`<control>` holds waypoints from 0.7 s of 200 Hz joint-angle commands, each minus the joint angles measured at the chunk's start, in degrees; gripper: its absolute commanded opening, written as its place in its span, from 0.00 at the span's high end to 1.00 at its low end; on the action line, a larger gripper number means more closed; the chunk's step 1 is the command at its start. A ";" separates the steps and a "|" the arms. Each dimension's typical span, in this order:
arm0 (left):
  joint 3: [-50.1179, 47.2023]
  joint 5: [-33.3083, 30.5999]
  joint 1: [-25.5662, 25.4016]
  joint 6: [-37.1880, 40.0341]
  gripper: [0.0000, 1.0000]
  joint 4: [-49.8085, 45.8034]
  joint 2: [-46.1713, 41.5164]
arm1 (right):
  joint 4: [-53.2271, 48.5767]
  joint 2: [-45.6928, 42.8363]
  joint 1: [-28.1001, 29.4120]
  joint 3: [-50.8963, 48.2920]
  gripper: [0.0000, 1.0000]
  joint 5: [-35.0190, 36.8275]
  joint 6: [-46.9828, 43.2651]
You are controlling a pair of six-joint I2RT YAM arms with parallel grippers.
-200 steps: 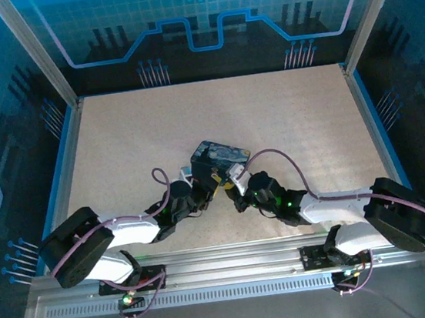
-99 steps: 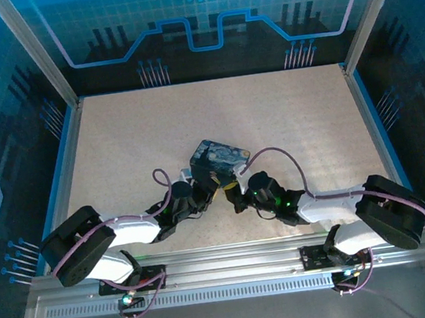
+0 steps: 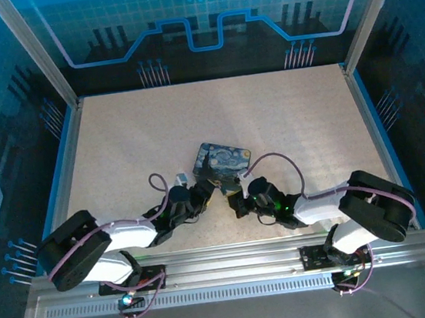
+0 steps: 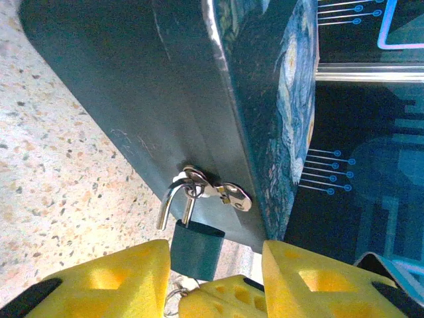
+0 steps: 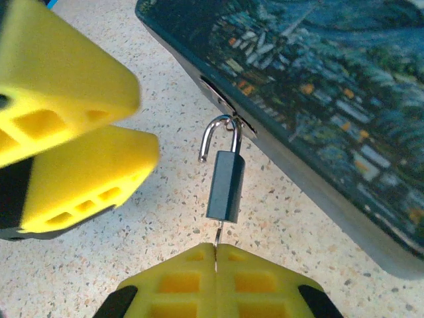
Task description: Unlock the padlock with the key
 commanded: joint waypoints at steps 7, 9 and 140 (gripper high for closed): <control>0.51 -4.53 -0.34 5.86 0.54 -12.25 -8.37 | 7.05 1.19 -1.59 -2.81 1.00 -1.46 8.06; 0.68 -4.78 -0.35 6.16 0.53 -13.36 -8.91 | 7.33 1.23 -1.71 -2.94 1.00 -1.56 8.52; 7.13 -5.18 7.32 24.56 0.18 -42.44 -26.22 | 7.46 6.26 -5.16 -2.04 0.91 -8.32 17.19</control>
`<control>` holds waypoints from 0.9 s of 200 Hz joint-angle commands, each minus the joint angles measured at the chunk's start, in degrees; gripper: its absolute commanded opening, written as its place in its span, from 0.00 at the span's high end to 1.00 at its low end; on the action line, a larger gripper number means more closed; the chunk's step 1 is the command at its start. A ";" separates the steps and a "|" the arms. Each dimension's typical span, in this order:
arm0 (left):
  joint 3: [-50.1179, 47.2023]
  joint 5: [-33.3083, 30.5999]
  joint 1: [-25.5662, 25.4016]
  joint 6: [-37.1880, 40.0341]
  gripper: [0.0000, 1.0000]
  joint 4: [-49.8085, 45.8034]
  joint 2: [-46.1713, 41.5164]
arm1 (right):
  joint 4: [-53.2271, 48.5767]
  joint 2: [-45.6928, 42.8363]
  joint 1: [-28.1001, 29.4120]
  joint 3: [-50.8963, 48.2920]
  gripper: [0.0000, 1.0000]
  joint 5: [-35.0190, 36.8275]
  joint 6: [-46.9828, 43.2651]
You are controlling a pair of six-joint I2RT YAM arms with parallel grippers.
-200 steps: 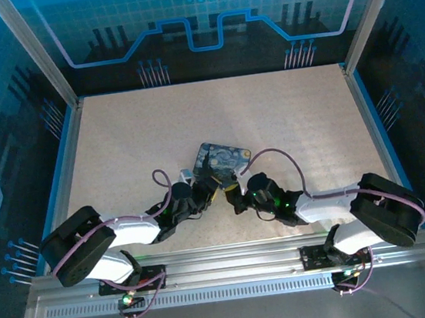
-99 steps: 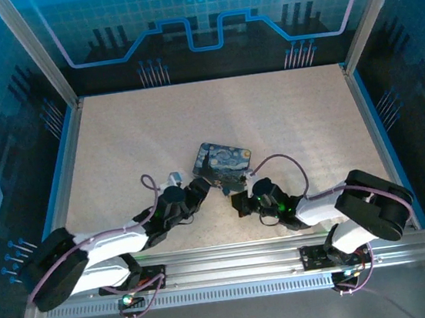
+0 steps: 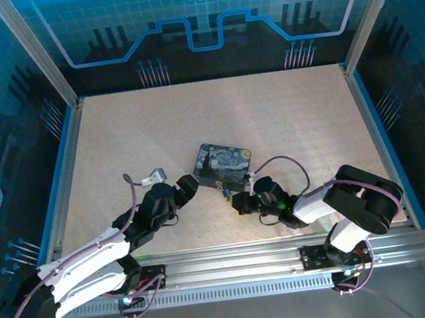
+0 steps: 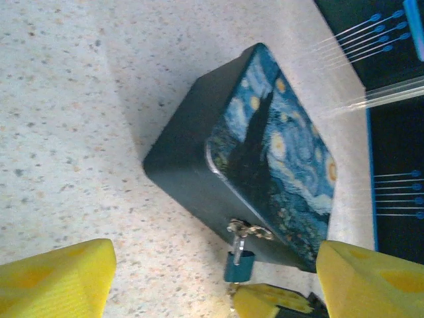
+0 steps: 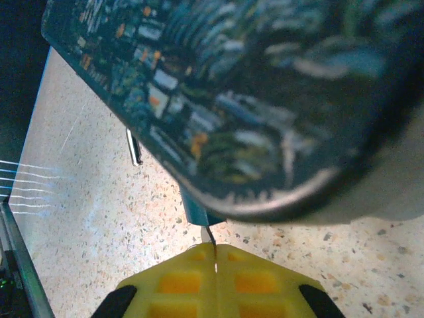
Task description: Unlock the padlock with the key
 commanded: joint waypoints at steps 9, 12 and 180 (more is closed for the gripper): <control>2.14 6.01 4.52 5.82 0.17 -3.00 0.46 | -1.24 0.22 -0.67 1.08 0.88 -0.70 -0.83; 2.20 6.84 5.23 6.13 0.17 -2.81 0.67 | -1.37 0.14 -0.70 1.07 0.87 -0.73 -0.91; 25.05 32.02 21.67 29.65 0.22 -6.44 31.77 | -1.74 -9.10 -7.02 1.67 0.08 -15.95 -7.54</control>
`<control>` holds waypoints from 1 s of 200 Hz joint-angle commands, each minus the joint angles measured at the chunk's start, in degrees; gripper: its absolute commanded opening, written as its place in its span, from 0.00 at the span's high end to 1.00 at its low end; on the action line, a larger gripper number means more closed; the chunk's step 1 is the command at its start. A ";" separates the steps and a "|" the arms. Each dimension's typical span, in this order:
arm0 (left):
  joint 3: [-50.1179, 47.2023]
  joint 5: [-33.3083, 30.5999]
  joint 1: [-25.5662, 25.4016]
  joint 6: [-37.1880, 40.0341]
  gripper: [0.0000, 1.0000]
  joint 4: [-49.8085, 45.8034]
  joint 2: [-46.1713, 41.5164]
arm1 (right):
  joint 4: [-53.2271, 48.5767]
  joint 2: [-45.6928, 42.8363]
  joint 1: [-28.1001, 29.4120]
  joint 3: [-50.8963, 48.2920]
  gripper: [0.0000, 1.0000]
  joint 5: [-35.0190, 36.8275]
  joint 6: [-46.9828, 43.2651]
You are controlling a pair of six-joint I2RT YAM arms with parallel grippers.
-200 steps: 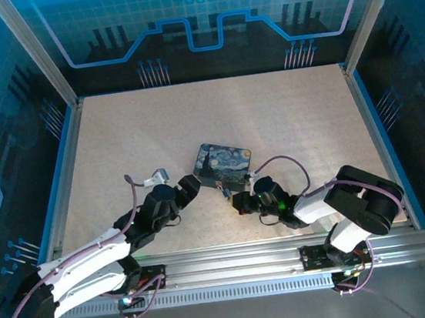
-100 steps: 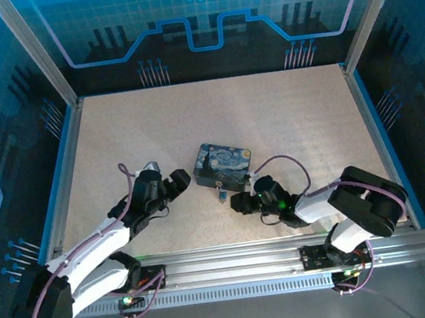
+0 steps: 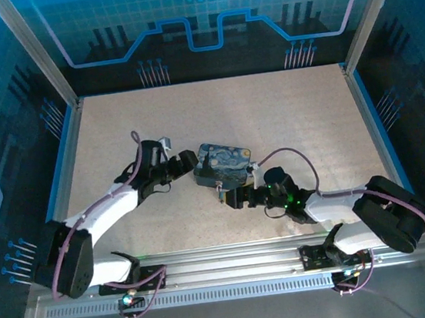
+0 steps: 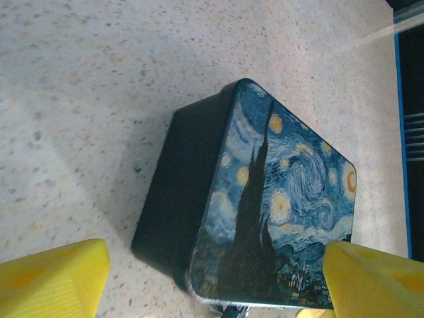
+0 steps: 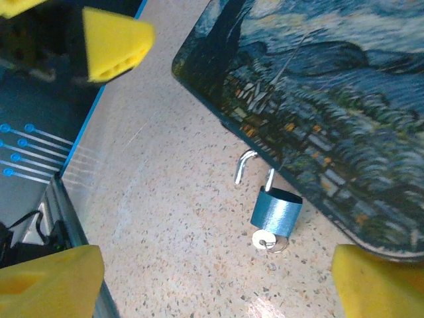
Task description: Unlock the padlock with the key
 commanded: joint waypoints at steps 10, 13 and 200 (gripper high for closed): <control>6.08 1.03 0.48 6.03 0.24 -4.83 7.70 | 4.15 2.83 -1.61 1.55 0.07 -5.17 1.40; 6.36 0.74 0.44 6.26 0.24 -5.18 8.29 | 4.09 2.86 -1.63 1.64 0.07 -5.31 1.27; -11.47 -8.79 -7.66 -2.65 0.37 1.56 0.46 | 4.68 5.81 -11.96 4.40 0.03 -11.94 -7.97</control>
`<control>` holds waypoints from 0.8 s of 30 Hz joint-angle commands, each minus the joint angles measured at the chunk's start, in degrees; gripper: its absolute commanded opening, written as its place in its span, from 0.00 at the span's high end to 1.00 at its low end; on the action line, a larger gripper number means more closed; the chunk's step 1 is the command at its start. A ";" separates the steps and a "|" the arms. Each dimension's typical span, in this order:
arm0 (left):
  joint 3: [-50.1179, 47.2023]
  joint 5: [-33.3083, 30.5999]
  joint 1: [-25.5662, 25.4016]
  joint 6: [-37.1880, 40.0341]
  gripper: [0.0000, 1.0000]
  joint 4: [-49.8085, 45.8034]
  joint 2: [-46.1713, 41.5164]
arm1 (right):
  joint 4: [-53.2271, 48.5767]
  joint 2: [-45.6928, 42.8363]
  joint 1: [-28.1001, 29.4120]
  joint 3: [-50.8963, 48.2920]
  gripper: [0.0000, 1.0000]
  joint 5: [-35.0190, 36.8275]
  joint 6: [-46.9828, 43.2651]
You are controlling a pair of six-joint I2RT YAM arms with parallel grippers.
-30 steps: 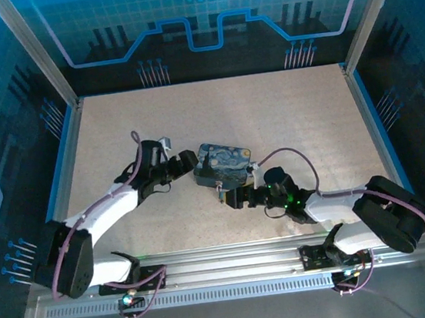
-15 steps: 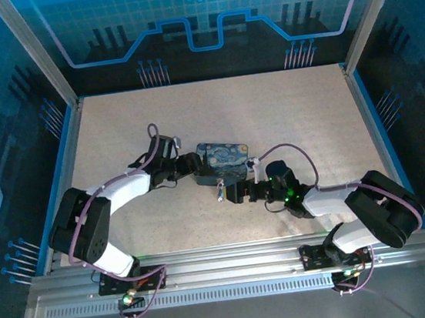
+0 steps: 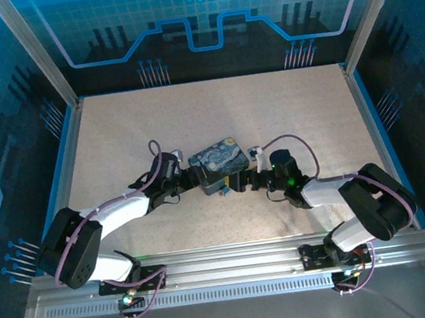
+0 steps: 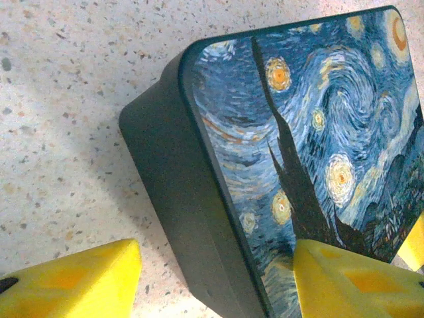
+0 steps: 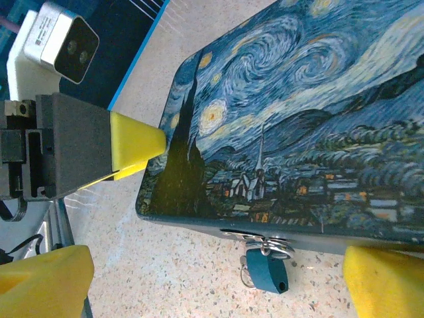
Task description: Unlock the padlock with the key
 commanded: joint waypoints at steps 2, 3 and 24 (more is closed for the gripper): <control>-3.15 -2.05 -0.44 -1.51 0.37 -5.55 -1.13 | 2.65 -0.84 -0.54 -1.86 0.03 -1.60 -1.81; -3.19 -2.00 -0.52 -1.52 0.37 -5.55 -1.40 | 3.22 -0.86 -0.50 -2.57 0.03 -1.60 -1.69; -3.76 -1.96 -0.55 -2.40 0.37 -4.76 -1.99 | 18.88 15.45 3.62 -0.09 0.15 -4.63 -1.47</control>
